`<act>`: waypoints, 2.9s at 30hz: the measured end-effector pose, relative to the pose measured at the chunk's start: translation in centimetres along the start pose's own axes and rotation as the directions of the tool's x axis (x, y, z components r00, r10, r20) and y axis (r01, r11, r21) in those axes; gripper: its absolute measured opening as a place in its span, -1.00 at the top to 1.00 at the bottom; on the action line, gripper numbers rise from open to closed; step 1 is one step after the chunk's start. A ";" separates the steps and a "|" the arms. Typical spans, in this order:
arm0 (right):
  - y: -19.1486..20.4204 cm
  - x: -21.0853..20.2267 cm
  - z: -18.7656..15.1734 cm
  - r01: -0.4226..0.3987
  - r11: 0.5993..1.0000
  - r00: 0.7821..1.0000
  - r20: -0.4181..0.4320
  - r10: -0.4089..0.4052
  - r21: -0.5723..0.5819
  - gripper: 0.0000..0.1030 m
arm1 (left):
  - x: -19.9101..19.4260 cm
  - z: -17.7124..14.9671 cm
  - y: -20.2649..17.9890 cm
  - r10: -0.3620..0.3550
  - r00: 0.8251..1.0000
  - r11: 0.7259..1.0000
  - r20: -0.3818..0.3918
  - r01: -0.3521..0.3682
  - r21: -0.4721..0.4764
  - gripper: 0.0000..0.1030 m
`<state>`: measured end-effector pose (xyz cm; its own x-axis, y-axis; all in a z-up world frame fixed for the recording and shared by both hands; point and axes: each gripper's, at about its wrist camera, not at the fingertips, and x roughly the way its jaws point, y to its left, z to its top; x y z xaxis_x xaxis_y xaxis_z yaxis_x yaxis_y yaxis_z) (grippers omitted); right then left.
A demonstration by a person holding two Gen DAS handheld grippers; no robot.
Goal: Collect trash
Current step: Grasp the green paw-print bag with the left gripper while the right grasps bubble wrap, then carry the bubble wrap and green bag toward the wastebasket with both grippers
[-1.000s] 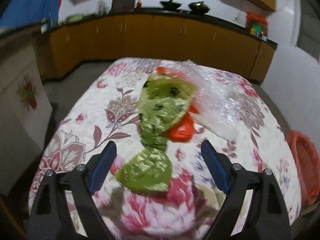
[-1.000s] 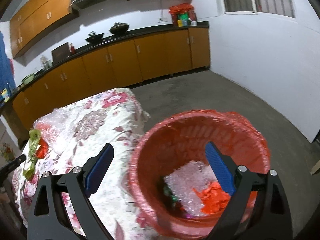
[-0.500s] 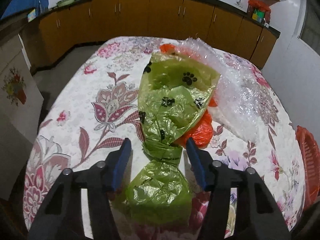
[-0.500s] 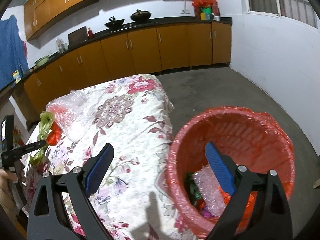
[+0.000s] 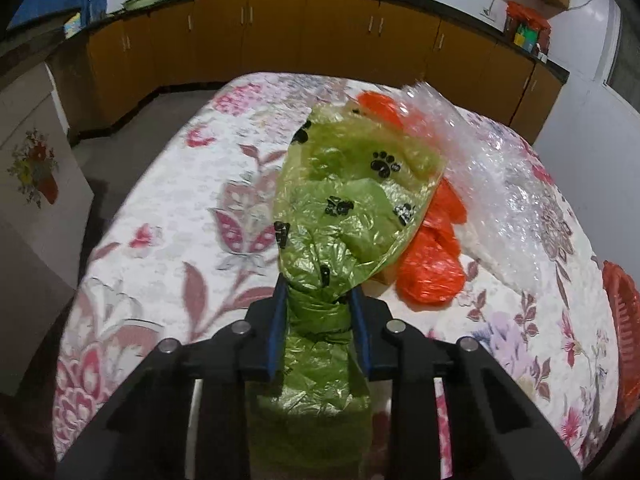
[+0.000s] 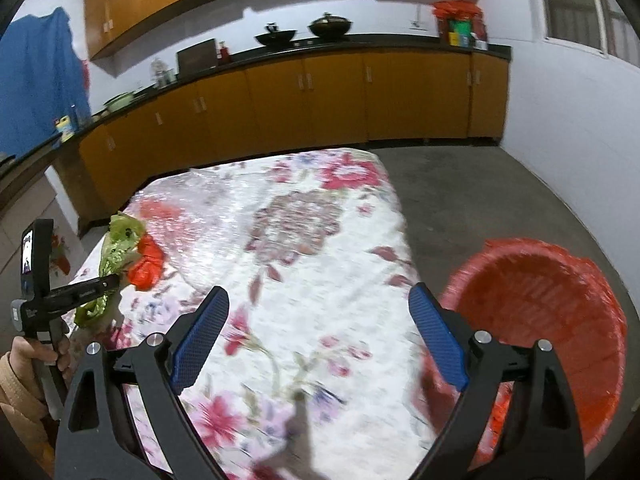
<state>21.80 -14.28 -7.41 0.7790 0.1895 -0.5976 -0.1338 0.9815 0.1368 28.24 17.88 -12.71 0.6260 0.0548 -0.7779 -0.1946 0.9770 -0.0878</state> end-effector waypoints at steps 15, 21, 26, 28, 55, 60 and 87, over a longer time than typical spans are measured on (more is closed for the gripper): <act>10.2 9.9 2.6 -0.180 0.979 0.978 -0.127 0.166 -0.101 -0.37 | -1.5 0.6 4.9 0.071 0.995 0.995 0.071 -0.065 -0.073 0.43; 14.1 13.5 1.9 -0.206 0.965 0.965 -0.196 0.172 -0.165 -0.23 | -1.6 0.6 6.0 0.057 0.996 0.994 0.074 -0.049 -0.100 0.43; 15.0 15.9 1.4 -0.170 0.964 0.964 -0.240 0.118 -0.207 0.03 | -1.8 0.8 6.4 0.049 0.996 0.993 0.078 -0.040 -0.113 0.43; 15.0 16.5 1.3 -0.149 0.965 0.963 -0.253 0.092 -0.217 0.27 | -1.8 0.8 6.4 0.044 0.996 0.993 0.079 -0.035 -0.114 0.43; 0.5 1.9 1.0 0.063 0.991 0.998 -0.021 -0.066 -0.122 0.94 | -5.2 0.4 -2.3 -0.113 0.987 0.994 0.112 0.111 0.022 0.43; -1.9 -0.7 0.5 0.128 0.986 0.992 0.014 -0.127 -0.106 0.94 | -5.8 -0.2 -5.6 -0.165 0.980 0.985 0.107 0.158 0.076 0.43; -11.8 -8.8 -3.4 0.368 0.930 0.928 0.050 -0.368 0.016 0.94 | -8.0 -3.3 -21.9 -0.425 0.905 0.869 0.003 0.407 0.283 0.43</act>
<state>14.42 -27.42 -6.50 0.8033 -0.1868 -0.5656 0.1718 0.9819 -0.0802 24.98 -4.63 -6.59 0.6520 -0.3648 -0.6647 0.2996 0.9292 -0.2162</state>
